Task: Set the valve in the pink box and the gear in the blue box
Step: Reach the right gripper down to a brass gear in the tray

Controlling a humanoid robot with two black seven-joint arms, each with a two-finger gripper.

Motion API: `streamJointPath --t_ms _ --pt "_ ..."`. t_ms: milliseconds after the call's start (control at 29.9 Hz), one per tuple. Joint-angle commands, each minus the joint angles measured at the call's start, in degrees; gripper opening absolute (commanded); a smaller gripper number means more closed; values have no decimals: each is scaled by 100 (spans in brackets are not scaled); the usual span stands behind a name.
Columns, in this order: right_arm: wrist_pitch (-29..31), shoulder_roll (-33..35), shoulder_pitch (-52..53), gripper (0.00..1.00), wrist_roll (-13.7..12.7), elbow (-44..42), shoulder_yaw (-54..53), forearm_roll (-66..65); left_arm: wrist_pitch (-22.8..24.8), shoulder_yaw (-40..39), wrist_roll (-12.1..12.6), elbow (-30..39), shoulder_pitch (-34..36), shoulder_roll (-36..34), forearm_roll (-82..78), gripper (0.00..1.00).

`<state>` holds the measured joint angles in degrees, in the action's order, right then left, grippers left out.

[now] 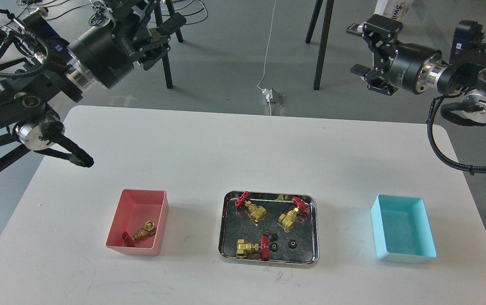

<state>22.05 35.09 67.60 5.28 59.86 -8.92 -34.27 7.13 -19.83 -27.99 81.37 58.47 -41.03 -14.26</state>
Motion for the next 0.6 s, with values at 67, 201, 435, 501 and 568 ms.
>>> streamJointPath --t_ms 67,201,435,501,568 --pt "595 7 1252 100 -158 1606 2082 -1906 149 -776 -1 -59 -353 1139 345 91" --pt "595 -194 2202 100 -553 2371 3569 -2259 87 -777 -1 -410 -564 2061 345 91" --pt "595 -686 2495 92 -660 2654 3950 -2830 -27 -785 -1 -631 -1013 3039 292 94" --pt "595 -766 2494 82 -668 2724 3994 -2918 -36 -777 -1 -622 -1100 3057 284 94" --pt "595 -810 2486 74 -677 2847 4116 -3015 -27 -777 -1 -622 -1206 3057 284 94"
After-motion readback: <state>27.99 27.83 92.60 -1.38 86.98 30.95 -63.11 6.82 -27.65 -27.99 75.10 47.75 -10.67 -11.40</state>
